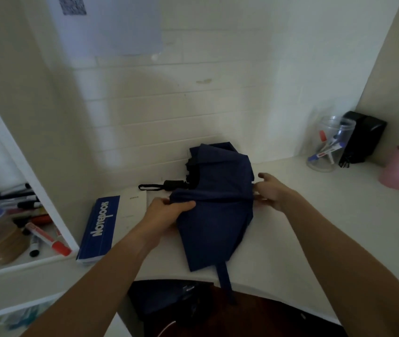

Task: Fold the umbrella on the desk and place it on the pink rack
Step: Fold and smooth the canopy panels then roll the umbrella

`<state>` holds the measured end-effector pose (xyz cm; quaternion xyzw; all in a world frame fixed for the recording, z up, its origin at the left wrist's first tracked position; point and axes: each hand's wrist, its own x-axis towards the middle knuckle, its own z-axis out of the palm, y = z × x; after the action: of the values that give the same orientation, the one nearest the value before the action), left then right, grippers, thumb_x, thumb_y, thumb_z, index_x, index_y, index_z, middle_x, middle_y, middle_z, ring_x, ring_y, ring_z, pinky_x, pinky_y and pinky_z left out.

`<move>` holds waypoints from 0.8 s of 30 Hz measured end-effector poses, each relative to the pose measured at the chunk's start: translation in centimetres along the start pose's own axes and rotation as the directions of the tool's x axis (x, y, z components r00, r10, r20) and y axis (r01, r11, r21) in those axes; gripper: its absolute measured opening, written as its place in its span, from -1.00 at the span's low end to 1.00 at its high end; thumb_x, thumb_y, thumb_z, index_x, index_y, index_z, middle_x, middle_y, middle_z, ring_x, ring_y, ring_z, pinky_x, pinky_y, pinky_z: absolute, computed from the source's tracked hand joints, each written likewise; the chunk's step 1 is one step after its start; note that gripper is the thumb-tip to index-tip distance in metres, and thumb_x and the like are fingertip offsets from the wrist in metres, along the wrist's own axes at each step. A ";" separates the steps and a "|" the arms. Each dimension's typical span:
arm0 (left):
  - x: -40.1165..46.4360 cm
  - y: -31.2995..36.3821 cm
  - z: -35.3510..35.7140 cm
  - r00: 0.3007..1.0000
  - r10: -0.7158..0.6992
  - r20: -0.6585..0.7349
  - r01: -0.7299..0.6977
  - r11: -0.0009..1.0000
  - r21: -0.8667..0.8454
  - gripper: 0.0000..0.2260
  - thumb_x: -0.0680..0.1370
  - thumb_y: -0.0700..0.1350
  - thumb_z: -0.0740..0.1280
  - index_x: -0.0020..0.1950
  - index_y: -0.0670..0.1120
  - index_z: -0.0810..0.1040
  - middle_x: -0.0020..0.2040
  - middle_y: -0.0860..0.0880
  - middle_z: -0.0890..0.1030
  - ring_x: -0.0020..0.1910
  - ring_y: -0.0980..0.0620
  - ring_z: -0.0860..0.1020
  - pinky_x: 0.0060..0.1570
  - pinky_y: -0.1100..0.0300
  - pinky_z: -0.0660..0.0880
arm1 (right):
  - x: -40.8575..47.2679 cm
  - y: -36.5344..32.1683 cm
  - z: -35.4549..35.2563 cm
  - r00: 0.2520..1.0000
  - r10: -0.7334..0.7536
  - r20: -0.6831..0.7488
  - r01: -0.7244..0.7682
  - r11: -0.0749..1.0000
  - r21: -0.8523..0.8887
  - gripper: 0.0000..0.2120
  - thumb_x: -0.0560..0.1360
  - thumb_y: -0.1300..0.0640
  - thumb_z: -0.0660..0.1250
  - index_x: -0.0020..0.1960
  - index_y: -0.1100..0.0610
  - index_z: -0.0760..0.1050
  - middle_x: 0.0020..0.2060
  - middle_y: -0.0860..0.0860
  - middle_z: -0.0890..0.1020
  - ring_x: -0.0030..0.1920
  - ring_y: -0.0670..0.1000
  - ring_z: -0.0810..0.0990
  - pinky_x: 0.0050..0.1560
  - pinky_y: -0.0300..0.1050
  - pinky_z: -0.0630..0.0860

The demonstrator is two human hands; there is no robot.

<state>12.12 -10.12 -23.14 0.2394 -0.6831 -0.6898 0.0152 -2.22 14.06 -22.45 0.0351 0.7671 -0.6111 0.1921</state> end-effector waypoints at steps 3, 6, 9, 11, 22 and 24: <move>-0.5 -1.0 -0.5 0.991 -0.104 0.082 0.102 0.995 0.019 -0.47 0.41 -0.16 0.60 0.32 -0.19 0.53 0.18 -0.10 0.67 0.09 -0.08 0.65 -0.03 0.05 0.65 | 1.5 -0.8 0.7 0.994 0.019 0.108 0.001 0.982 -0.190 -0.33 0.47 0.36 0.40 0.52 0.29 0.23 0.12 0.20 0.57 -0.23 0.06 0.53 -0.14 0.00 0.52; -0.8 -1.9 -1.1 0.996 -0.065 0.060 0.068 0.996 -0.056 -0.40 0.44 -0.27 0.55 0.43 -0.21 0.42 0.29 -0.12 0.61 0.20 -0.09 0.59 0.25 -0.04 0.55 | 2.1 -0.6 1.8 0.985 0.007 0.173 0.058 0.929 -0.366 -0.74 0.45 0.43 0.40 0.13 0.36 0.50 0.00 0.19 0.59 -0.13 0.11 0.56 -0.05 0.01 0.54; -1.0 -2.4 -0.9 0.999 0.028 0.044 -0.024 0.995 -0.095 -0.29 0.42 -0.34 0.55 0.49 -0.10 0.33 0.33 -0.08 0.54 0.25 -0.07 0.55 0.29 -0.01 0.53 | 3.2 -0.4 1.9 0.967 -0.230 0.107 0.254 0.876 -0.410 -0.68 0.46 0.38 0.39 0.21 0.34 0.53 0.10 0.20 0.64 0.03 0.14 0.62 0.02 0.02 0.60; -1.1 -2.3 -0.2 0.995 0.084 0.059 -0.079 0.994 -0.077 -0.31 0.39 -0.32 0.58 0.45 -0.05 0.40 0.29 -0.05 0.58 0.25 -0.05 0.57 0.32 -0.04 0.52 | 3.0 -0.7 1.6 0.865 -0.500 0.052 0.462 0.751 -0.472 -0.61 0.48 0.27 0.40 0.30 0.21 0.52 0.13 0.08 0.65 0.06 0.06 0.61 0.04 -0.05 0.54; -2.8 -2.9 2.6 0.991 0.043 0.123 -0.028 0.992 -0.122 -0.42 0.40 -0.40 0.54 0.36 -0.18 0.43 0.12 -0.19 0.67 0.07 -0.09 0.67 -0.10 0.19 0.67 | 1.2 4.0 -2.9 0.853 -0.516 -0.079 0.416 0.763 -0.495 -0.45 0.44 0.41 0.31 0.41 0.19 0.37 0.18 0.18 0.59 0.03 0.15 0.64 -0.08 -0.14 0.55; -3.5 -3.2 2.1 0.985 0.078 0.151 -0.057 0.988 -0.141 -0.40 0.38 -0.39 0.56 0.35 -0.13 0.45 0.12 -0.20 0.69 0.11 -0.10 0.67 0.03 0.09 0.66 | -0.7 4.1 -3.3 0.828 -0.516 -0.220 0.370 0.798 -0.476 -0.42 0.44 0.37 0.36 0.43 0.13 0.37 0.28 0.16 0.54 0.10 0.15 0.63 0.04 -0.06 0.55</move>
<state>15.46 -6.68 -25.16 0.1599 -0.6412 -0.7505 0.0015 -1.25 18.40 -25.44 -0.0851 0.8858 -0.4472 -0.0905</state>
